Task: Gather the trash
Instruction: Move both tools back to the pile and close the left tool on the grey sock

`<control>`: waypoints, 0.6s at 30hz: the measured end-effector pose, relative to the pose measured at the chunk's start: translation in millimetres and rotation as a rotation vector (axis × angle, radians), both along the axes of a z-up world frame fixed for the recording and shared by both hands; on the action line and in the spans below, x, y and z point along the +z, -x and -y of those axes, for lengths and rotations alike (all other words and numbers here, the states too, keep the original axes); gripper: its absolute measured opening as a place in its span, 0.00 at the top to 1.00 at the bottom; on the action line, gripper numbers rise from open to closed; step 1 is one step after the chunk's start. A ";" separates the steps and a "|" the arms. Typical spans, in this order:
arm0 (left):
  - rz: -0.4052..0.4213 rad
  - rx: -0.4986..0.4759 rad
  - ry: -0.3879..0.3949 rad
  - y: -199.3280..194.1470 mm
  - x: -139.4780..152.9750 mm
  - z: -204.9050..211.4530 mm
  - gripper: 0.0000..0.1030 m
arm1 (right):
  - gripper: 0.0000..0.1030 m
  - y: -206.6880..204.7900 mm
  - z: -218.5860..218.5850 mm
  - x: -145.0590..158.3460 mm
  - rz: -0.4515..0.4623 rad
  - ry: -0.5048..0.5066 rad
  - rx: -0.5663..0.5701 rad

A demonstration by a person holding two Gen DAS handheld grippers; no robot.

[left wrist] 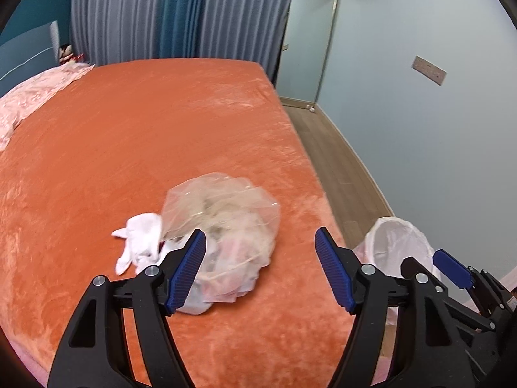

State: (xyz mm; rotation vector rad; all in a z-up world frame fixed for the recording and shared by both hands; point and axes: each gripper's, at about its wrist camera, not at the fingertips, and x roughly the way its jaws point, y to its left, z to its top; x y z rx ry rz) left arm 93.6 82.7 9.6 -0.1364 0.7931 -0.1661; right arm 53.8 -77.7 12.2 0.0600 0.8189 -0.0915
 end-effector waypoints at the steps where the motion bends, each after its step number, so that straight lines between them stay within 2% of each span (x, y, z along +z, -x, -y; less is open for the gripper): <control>1: -0.009 0.014 0.001 0.4 -4.1 -8.0 0.34 | 0.49 -1.2 -5.8 -1.2 -0.004 0.001 0.008; 11: -0.122 0.126 0.011 -1.1 -52.4 -81.4 0.30 | 0.49 -10.4 -59.0 -26.9 -0.062 -0.002 0.090; 18: -0.224 0.136 0.072 -7.2 -95.6 -109.8 0.31 | 0.49 -17.1 -83.2 -52.7 -0.109 -0.008 0.119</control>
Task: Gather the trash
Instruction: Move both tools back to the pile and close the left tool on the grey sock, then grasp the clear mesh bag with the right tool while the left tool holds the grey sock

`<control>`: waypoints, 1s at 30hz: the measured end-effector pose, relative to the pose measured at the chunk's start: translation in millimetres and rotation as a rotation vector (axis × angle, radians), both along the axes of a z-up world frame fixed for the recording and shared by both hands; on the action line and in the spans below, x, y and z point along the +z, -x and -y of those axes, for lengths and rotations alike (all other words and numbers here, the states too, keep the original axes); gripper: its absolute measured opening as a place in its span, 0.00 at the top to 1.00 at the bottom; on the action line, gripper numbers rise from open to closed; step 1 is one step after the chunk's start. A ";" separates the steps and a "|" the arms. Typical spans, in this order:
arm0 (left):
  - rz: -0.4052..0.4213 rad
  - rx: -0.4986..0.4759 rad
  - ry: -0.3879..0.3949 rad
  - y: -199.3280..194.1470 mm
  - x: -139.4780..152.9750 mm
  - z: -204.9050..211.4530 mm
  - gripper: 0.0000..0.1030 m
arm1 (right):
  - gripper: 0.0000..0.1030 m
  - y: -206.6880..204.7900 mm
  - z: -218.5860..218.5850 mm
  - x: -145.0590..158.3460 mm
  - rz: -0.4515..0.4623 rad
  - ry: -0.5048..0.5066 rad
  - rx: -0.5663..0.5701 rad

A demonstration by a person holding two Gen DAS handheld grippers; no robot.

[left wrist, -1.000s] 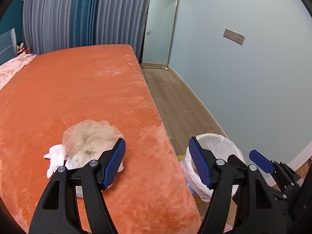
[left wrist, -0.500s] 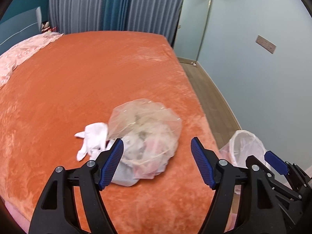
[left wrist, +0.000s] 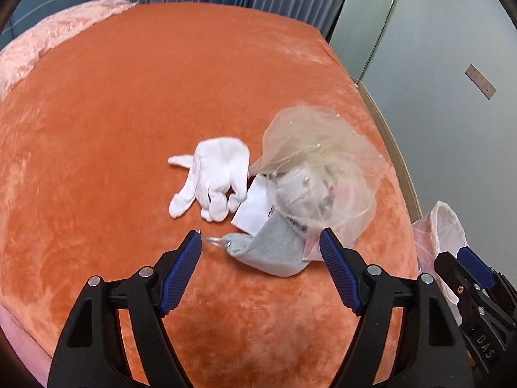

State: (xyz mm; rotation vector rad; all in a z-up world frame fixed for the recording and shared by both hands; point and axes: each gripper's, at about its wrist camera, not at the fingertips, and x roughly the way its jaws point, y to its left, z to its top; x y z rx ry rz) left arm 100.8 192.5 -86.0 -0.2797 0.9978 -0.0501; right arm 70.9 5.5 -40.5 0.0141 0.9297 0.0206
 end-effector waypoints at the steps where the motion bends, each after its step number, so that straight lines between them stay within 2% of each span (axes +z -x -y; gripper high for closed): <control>1: -0.012 0.000 0.007 -0.7 -4.6 -1.1 0.31 | 0.49 -1.7 -3.4 -3.9 -0.008 0.002 0.003; 11: -0.107 -0.012 0.134 -20.8 -49.3 1.2 0.35 | 0.49 -21.5 -16.2 -25.6 -0.059 0.018 0.012; 13: -0.118 -0.010 0.146 -24.4 -54.0 3.4 0.42 | 0.49 -28.5 -17.0 -28.4 -0.065 0.015 0.013; 15: -0.123 -0.021 0.152 -27.2 -57.4 5.0 0.62 | 0.49 -37.5 -16.8 -30.9 -0.069 -0.002 0.010; 17: -0.127 -0.027 0.160 -28.3 -60.0 4.2 0.78 | 0.49 -50.0 -16.1 -33.3 -0.067 -0.012 0.003; 19: -0.131 -0.022 0.150 -28.3 -61.0 2.3 0.83 | 0.49 -61.6 -14.9 -35.0 -0.065 -0.016 -0.007; 20: -0.132 -0.023 0.146 -28.9 -61.7 2.2 0.91 | 0.49 -70.1 -13.6 -37.0 -0.065 -0.022 -0.014; 23: -0.131 -0.031 0.138 -27.1 -62.0 0.2 0.95 | 0.49 -91.6 -10.0 -42.6 -0.071 -0.035 -0.033; 30: -0.122 -0.044 0.139 -22.7 -58.5 -8.9 0.93 | 0.49 -132.6 8.8 -62.6 -0.110 -0.093 -0.103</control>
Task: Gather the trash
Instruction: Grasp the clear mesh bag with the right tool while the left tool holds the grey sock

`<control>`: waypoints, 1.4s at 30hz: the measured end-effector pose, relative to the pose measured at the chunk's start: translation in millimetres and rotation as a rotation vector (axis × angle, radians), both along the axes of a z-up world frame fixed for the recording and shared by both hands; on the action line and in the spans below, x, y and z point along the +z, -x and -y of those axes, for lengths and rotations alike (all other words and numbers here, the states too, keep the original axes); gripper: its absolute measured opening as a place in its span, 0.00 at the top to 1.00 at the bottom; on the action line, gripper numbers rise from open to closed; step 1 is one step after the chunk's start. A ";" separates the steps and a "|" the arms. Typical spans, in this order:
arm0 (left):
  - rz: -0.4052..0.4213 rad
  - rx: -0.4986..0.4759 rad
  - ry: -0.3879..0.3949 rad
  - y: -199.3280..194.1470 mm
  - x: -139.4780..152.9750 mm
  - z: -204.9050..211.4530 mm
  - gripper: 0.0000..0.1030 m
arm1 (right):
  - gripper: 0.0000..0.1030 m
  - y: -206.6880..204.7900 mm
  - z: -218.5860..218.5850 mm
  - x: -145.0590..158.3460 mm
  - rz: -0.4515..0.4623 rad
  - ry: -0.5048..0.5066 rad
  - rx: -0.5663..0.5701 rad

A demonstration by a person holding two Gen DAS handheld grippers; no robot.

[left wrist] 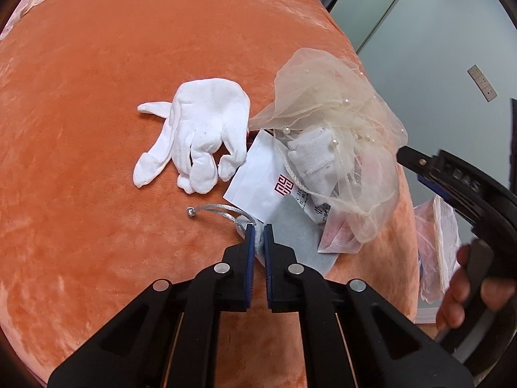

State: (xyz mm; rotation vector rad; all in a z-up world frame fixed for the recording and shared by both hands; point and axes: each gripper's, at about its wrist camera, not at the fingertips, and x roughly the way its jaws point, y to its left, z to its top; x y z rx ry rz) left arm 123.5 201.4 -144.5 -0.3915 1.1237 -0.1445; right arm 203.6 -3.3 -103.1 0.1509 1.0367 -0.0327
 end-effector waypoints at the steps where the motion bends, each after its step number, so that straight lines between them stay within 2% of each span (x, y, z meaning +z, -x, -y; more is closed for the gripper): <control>1: -0.004 0.005 0.010 -0.2 0.3 -0.9 0.93 | 0.49 -5.1 2.1 -3.5 -0.009 -0.011 -0.005; 2: -0.009 0.013 0.020 -0.2 0.4 -1.2 0.87 | 0.49 -8.4 3.7 -6.6 -0.015 -0.020 -0.007; 4: -0.024 0.025 0.046 1.2 -0.2 -2.6 0.62 | 0.51 -16.3 5.2 -15.5 -0.039 -0.040 -0.008; 5: -0.028 0.040 0.046 3.5 -0.3 -3.7 0.46 | 0.56 -17.9 5.1 -18.1 -0.044 -0.045 -0.007; 6: -0.026 0.050 0.045 5.0 -0.3 -3.3 0.41 | 0.59 -20.1 4.7 -21.8 -0.053 -0.059 -0.001; 7: -0.030 0.050 0.044 6.0 -1.5 -1.9 0.41 | 0.71 -20.7 3.8 -24.3 -0.062 -0.068 0.003; 8: -0.039 0.045 0.047 6.3 -3.8 -0.1 0.41 | 0.84 -21.2 3.1 -27.0 -0.070 -0.077 0.006; 10: -0.062 0.042 0.060 4.4 -10.4 3.8 0.42 | 0.98 -18.9 0.0 -29.9 -0.080 -0.093 0.023; 14: -0.094 0.020 0.084 -1.5 -19.4 14.1 0.79 | 0.99 -4.8 -6.6 -16.9 -0.042 -0.087 0.059; 17: -0.080 0.013 0.073 -0.5 -15.0 17.3 0.92 | 0.99 9.6 -9.0 1.2 -0.004 -0.081 0.083; 23: -0.026 0.005 0.046 0.9 9.1 20.9 0.94 | 0.99 44.7 -7.5 44.8 0.085 -0.078 0.100; 28: 0.041 -0.008 0.020 10.6 43.7 23.1 0.94 | 0.99 73.5 4.5 90.6 0.177 -0.074 0.096; 42: 0.218 -0.043 -0.018 44.5 137.8 45.9 0.94 | 0.99 148.8 67.3 199.7 0.402 -0.088 0.014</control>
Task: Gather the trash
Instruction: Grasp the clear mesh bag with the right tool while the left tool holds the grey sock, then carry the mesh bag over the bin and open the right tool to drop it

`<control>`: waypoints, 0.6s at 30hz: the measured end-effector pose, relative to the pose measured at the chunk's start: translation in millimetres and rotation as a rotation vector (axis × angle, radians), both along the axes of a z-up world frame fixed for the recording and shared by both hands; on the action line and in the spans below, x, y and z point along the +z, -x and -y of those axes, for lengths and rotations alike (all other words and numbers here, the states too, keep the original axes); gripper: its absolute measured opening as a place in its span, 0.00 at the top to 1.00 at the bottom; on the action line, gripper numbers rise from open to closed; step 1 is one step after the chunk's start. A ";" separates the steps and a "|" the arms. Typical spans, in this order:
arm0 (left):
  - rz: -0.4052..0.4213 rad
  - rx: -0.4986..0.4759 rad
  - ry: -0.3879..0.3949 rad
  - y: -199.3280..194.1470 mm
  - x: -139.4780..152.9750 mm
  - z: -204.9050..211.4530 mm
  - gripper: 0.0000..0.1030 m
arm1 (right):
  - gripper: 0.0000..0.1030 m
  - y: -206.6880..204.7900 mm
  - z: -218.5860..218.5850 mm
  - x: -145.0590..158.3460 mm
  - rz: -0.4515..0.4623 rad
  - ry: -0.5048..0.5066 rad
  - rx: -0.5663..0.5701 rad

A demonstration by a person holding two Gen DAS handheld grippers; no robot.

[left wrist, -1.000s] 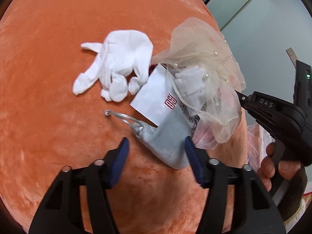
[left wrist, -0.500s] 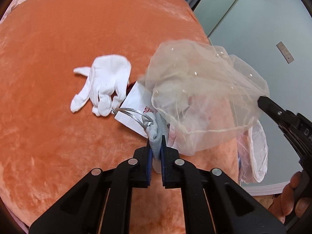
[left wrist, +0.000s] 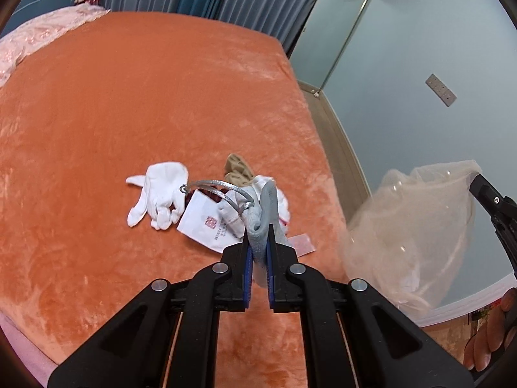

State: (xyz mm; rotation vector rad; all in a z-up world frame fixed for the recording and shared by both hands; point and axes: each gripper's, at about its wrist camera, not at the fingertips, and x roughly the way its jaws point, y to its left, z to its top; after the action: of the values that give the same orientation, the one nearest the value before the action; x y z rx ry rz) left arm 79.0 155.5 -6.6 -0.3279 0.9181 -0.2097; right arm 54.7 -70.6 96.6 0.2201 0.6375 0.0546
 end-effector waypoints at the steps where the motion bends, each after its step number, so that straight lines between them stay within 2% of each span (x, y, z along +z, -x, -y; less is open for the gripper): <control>1: 0.012 -0.009 -0.002 1.5 5.7 3.9 0.94 | 0.99 3.6 5.3 4.7 0.010 -0.002 -0.007; 10: 0.104 -0.126 -0.022 13.2 52.5 66.9 0.94 | 0.99 41.2 58.8 41.1 0.088 -0.011 -0.086; 18: 0.142 -0.248 -0.032 17.6 74.7 136.3 0.93 | 0.99 56.3 100.1 45.9 0.095 0.009 -0.157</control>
State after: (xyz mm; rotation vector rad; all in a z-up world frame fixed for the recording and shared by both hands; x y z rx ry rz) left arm 61.4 19.2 68.1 -0.1667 0.8192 -0.4406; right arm -1.5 -170.6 142.5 0.2565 0.5241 -0.0888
